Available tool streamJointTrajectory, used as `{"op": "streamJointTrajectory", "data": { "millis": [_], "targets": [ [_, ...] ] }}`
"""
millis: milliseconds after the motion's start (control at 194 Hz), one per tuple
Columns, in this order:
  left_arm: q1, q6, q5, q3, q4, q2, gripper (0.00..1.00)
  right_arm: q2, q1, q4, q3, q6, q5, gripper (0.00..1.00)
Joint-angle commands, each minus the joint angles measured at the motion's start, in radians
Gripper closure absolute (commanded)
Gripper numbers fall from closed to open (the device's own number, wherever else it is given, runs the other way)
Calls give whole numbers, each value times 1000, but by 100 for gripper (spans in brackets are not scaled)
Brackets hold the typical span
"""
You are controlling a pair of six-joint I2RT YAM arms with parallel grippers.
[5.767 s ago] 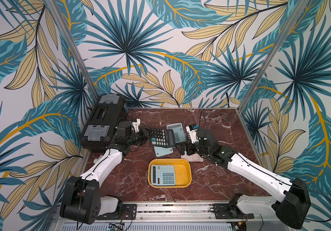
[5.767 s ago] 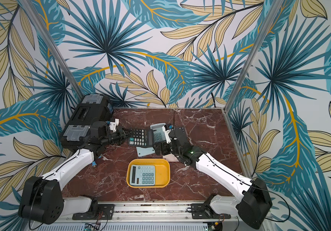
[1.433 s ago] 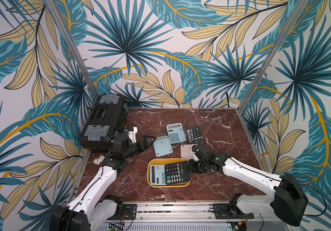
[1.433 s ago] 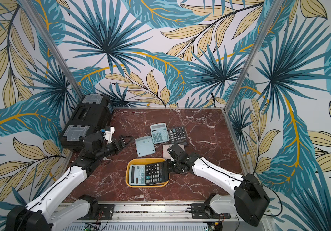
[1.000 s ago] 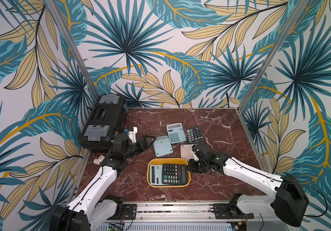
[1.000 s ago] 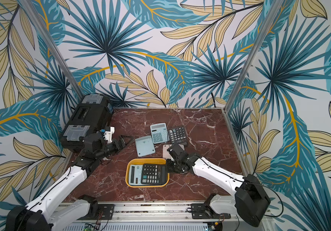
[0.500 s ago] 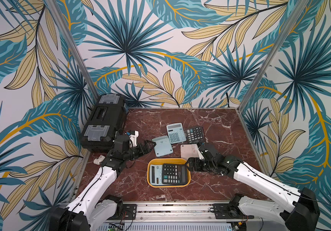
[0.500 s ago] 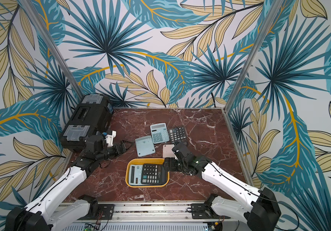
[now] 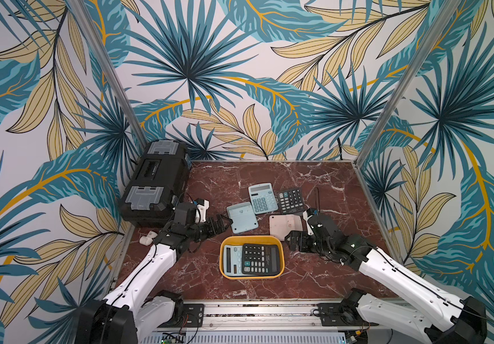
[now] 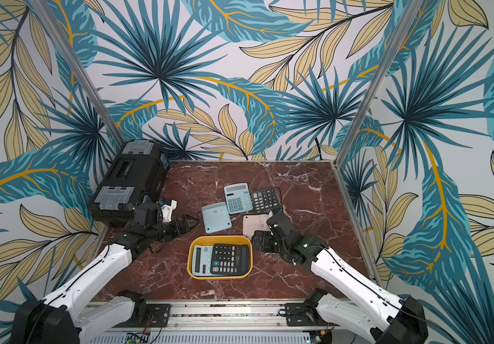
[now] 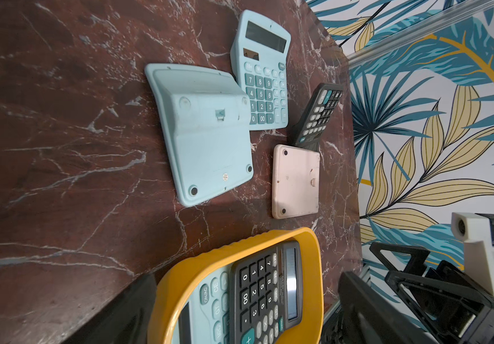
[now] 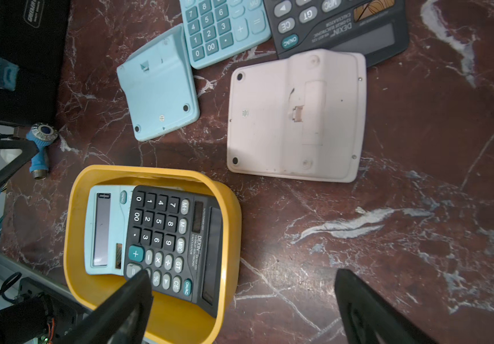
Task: Put the calculator in the storage box
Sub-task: Pick up the calculator at the center of the board.
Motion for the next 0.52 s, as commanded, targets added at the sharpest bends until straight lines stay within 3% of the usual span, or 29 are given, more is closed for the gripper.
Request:
{"op": "streamJointTrajectory", "data": {
  "millis": [0,512],
  "targets": [
    [-1,60,22,89,45,58,0,-17,-29,-14,-37,13,14,1],
    [-8,199,53,490,-53,515,0,80,-224,138,-75,12,-157,1]
  ]
}}
